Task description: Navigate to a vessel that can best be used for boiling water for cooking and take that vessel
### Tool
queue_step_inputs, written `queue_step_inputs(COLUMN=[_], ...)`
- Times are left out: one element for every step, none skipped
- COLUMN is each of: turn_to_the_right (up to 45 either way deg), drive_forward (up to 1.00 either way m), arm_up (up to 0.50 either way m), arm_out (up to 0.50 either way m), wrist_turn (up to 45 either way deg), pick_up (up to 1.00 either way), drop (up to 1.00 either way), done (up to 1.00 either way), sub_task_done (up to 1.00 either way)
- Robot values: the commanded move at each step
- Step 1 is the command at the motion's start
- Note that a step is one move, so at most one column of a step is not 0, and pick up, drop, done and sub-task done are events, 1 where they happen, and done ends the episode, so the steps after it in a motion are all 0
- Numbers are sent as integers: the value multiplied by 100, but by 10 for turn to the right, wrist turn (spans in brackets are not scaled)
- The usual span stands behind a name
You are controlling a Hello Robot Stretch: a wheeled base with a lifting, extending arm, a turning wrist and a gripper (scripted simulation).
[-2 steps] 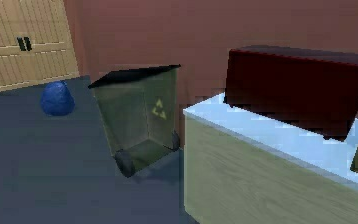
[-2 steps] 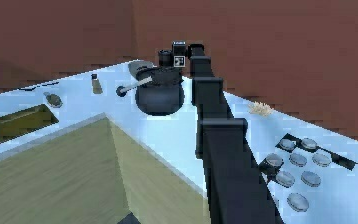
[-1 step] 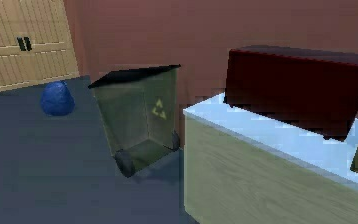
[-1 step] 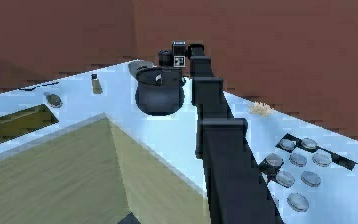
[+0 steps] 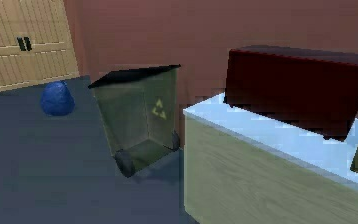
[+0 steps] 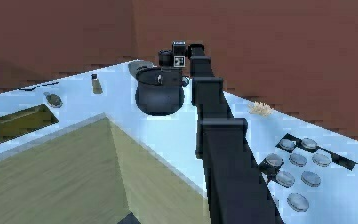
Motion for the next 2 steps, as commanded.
queue_step_inputs(turn_to_the_right=[0, 0], drive_forward=[0, 0], arm_up=[0, 0], arm_out=[0, 0], wrist_turn=[0, 0], pick_up=[100, 0], drop=[0, 0], done=[0, 100], sub_task_done=[0, 0])
